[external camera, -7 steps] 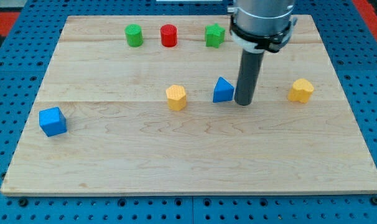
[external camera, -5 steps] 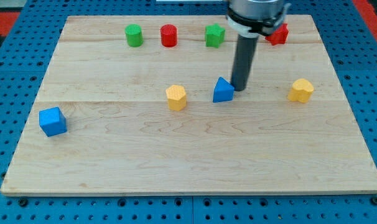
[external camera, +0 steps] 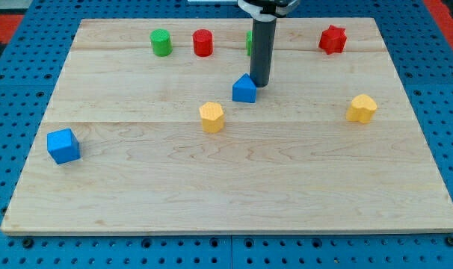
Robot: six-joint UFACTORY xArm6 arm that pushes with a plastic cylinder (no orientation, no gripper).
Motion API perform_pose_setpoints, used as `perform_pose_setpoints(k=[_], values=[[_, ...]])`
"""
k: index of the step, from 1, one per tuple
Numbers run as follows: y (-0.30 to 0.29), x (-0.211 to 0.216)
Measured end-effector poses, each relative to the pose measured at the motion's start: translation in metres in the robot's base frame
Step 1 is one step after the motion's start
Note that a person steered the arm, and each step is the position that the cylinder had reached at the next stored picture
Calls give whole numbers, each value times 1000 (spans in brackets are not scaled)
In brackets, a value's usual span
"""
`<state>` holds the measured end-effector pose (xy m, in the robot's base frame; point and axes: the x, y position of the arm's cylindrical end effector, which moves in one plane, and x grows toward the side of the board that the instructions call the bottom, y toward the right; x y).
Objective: Move the blue triangle to the top of the yellow hexagon
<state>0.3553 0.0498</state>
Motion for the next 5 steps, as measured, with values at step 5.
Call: perform_pose_setpoints(k=[5], values=[[-12,9]])
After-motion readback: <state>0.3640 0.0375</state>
